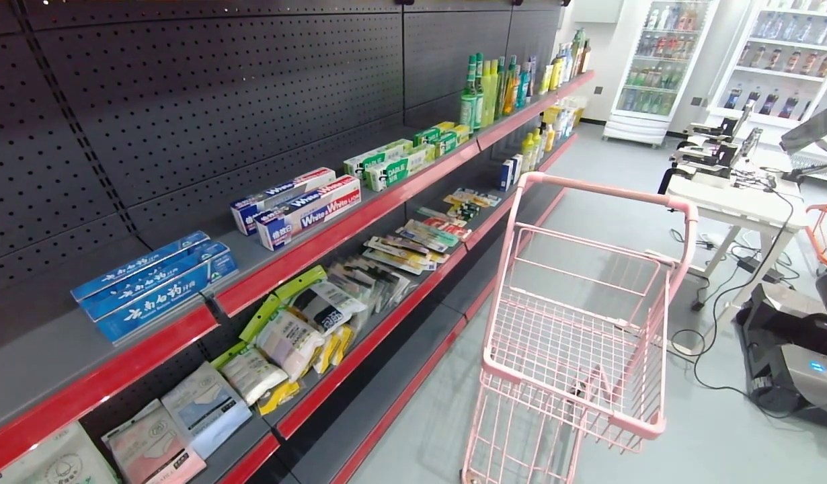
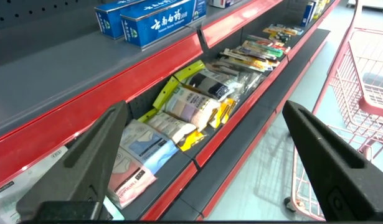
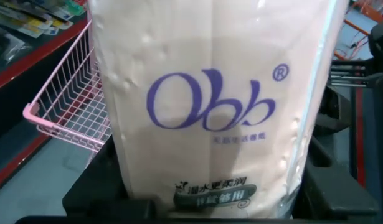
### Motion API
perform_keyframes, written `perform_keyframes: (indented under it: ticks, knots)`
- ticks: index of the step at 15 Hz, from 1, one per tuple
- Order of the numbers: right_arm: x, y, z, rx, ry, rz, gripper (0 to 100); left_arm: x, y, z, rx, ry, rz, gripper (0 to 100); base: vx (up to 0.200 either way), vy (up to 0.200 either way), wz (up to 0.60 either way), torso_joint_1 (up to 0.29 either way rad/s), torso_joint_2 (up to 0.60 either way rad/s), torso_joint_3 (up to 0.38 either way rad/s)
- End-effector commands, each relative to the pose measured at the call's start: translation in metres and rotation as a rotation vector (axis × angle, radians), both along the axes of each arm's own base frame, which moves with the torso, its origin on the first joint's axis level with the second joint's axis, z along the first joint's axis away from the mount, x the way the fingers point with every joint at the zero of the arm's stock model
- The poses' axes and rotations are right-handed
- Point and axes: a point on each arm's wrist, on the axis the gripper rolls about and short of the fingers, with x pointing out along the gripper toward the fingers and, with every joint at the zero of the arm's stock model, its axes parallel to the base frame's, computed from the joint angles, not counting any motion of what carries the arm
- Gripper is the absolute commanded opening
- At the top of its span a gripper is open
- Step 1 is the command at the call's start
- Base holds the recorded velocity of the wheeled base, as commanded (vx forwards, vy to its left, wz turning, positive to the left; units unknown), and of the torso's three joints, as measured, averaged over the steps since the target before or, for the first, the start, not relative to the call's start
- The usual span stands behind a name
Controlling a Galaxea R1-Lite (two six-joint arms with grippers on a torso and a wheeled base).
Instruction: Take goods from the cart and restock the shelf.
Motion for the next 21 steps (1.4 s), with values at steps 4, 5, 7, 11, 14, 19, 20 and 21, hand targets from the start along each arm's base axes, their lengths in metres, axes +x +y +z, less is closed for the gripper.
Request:
perform_keyframes:
  ticks: [4,5,7,11,14,19,20,21]
  knots:
    - [-0.027,0.004,-0.015,-0.051,-0.038,-0.004,0,0.000,0.000,0.000,0.000,0.001,0.001,100,0.000,0.000,0.00,0.129,-0.28,-0.157]
    - [-0.027,0.004,-0.015,-0.053,-0.037,-0.005,0,0.000,0.000,0.000,0.000,0.001,0.001,100,0.000,0.000,0.00,0.163,-0.37,-0.207]
    - [-0.026,0.004,-0.020,-0.063,-0.020,-0.002,0,0.000,0.000,0.000,0.000,0.001,0.001,100,0.000,0.000,0.00,0.164,-0.36,-0.193]
    - [-0.025,0.004,-0.022,-0.099,0.003,0.012,0,0.000,0.000,0.000,0.000,0.001,0.001,100,0.000,0.000,0.00,0.166,-0.35,-0.184]
    - [-0.023,0.004,-0.022,-0.115,0.009,0.027,0,0.000,0.000,0.000,0.000,0.001,0.001,100,0.000,0.000,0.00,0.173,-0.35,-0.183]
    - [-0.023,0.004,-0.022,-0.117,0.011,0.027,0,0.000,0.000,0.000,0.001,0.001,-0.001,100,0.000,0.000,0.00,0.150,-0.30,-0.162]
    - [-0.022,0.004,-0.022,-0.117,0.016,0.028,0,0.000,0.000,0.000,0.001,0.001,-0.001,100,0.000,0.000,0.00,0.105,-0.21,-0.100]
    - [-0.022,0.004,-0.023,-0.117,0.019,0.029,0,0.000,0.000,0.000,0.003,0.001,-0.001,100,0.000,0.000,0.00,0.105,-0.21,-0.105]
